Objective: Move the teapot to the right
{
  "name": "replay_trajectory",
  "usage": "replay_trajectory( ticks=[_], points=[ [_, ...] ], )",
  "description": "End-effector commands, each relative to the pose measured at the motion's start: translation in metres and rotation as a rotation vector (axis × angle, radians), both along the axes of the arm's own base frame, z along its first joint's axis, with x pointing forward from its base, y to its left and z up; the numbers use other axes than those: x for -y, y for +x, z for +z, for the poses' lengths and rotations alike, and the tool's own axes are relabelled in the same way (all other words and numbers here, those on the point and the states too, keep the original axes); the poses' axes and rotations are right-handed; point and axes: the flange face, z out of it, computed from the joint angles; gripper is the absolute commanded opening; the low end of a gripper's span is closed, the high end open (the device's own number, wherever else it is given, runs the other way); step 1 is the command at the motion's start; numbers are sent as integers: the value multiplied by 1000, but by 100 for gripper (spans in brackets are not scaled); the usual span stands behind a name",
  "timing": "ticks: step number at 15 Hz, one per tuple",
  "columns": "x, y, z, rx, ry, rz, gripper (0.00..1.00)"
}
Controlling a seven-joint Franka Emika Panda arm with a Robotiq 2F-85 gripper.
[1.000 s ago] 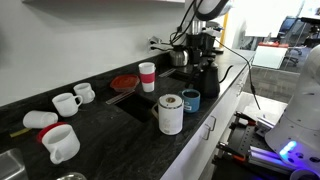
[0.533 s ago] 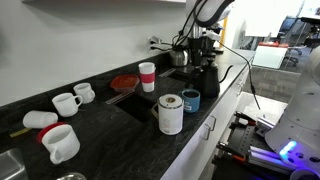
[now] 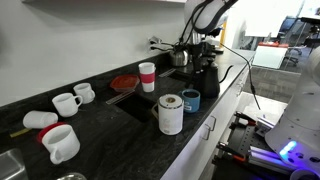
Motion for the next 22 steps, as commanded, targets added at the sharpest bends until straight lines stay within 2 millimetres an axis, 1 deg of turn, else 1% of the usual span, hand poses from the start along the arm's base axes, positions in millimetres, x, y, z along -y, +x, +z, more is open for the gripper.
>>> replay_trajectory(
  ticks=[1,2,3,11,16,18,20,22],
  points=[
    [3,2,-4,-4,-3,-20,73],
    [3,2,-5,-6,-2,-24,68],
    [4,2,-5,-6,-2,-28,59],
    [8,0,-3,-11,-2,-41,5],
    [13,-2,-2,-15,-5,-54,6],
    [16,-1,2,-4,-10,-66,6],
    [23,3,10,21,-21,-96,6],
    [33,8,24,48,-33,-143,6]
  ],
)
